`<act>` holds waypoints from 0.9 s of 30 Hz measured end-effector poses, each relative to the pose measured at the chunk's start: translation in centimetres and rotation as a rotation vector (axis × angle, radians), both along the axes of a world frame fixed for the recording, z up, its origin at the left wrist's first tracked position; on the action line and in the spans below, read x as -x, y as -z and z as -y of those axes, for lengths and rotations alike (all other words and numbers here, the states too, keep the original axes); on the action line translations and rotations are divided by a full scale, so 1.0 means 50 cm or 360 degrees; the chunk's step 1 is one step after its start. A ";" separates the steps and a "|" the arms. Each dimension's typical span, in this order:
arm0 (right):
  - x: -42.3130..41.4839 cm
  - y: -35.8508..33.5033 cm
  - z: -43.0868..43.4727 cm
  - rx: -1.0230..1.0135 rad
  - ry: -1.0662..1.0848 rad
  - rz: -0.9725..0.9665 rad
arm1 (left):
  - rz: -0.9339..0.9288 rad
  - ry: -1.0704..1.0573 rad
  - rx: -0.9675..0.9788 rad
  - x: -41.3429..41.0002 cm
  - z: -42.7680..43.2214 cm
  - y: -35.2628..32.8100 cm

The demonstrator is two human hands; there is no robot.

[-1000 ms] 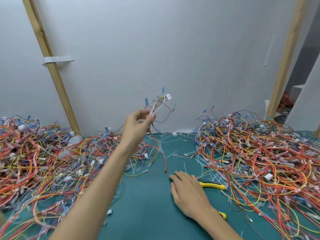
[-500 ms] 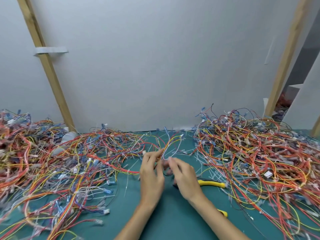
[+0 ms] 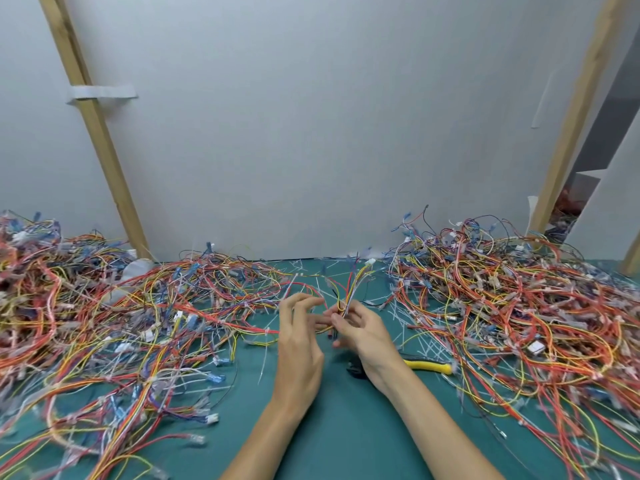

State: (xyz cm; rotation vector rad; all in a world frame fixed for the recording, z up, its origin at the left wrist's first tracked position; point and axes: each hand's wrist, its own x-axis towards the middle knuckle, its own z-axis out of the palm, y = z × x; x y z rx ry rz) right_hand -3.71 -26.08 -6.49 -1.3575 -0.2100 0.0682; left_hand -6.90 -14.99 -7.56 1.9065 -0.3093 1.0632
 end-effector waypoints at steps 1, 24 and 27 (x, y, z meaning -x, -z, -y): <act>0.000 0.000 0.001 -0.0046 0.0005 -0.0018 | -0.0028 -0.0031 0.0002 -0.002 -0.001 0.003; -0.025 -0.055 0.044 -0.0723 0.0197 -0.0161 | -0.0360 -0.0456 -0.0672 0.005 0.000 0.011; -0.030 -0.104 0.052 -0.0643 0.0206 -0.0047 | -0.0309 -0.0512 -0.0834 0.001 -0.022 -0.005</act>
